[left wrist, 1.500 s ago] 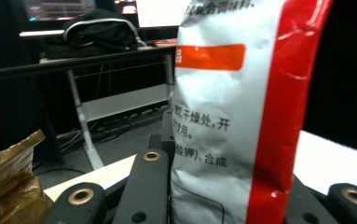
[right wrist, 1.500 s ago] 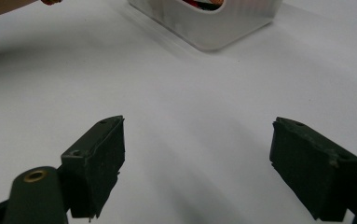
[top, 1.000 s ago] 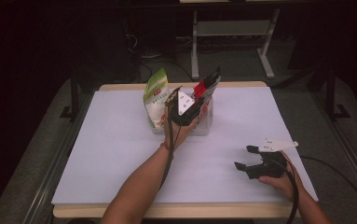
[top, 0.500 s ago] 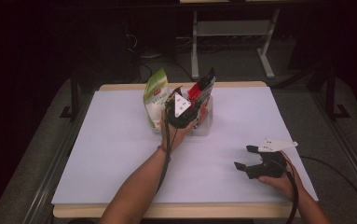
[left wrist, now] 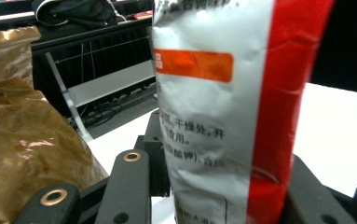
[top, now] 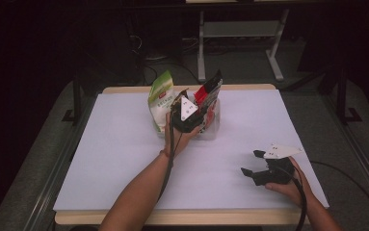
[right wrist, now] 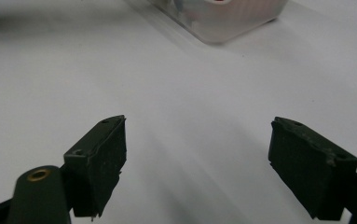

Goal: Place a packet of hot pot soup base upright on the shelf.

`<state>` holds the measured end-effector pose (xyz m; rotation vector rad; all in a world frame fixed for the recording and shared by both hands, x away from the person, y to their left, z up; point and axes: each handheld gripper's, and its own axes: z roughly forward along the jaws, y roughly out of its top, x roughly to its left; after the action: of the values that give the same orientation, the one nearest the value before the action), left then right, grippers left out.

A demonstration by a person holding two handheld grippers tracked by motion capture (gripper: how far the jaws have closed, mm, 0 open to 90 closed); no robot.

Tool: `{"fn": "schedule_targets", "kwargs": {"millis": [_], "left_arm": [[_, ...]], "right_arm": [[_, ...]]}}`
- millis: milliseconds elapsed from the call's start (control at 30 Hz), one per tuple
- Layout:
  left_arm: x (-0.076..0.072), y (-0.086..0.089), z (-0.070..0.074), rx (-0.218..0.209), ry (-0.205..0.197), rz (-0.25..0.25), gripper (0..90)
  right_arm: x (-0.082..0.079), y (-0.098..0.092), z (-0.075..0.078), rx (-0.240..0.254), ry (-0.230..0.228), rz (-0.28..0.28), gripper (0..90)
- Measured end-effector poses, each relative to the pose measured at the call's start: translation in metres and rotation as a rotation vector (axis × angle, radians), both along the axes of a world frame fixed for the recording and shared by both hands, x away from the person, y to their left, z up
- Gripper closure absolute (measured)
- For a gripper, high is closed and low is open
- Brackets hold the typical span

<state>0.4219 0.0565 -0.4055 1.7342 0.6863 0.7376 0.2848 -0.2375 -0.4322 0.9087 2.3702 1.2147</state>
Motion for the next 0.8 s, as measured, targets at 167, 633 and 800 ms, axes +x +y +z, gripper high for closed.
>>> {"fn": "schedule_targets", "kwargs": {"millis": [167, 633, 800], "left_arm": [[-0.003, 0.002, 0.003, 0.018, -0.007, -0.008, 63.4], [-0.009, 0.006, 0.012, 0.05, -0.007, -0.038, 59.3], [-0.013, 0.01, 0.016, 0.069, -0.014, -0.052, 57.9]], "right_arm": [[0.0, 0.0, 0.001, -0.006, -0.024, -0.005, 18.8], [-0.002, -0.001, 0.004, 0.006, -0.054, -0.03, 19.2], [-0.002, -0.002, 0.005, 0.006, -0.065, -0.042, 19.4]]}}
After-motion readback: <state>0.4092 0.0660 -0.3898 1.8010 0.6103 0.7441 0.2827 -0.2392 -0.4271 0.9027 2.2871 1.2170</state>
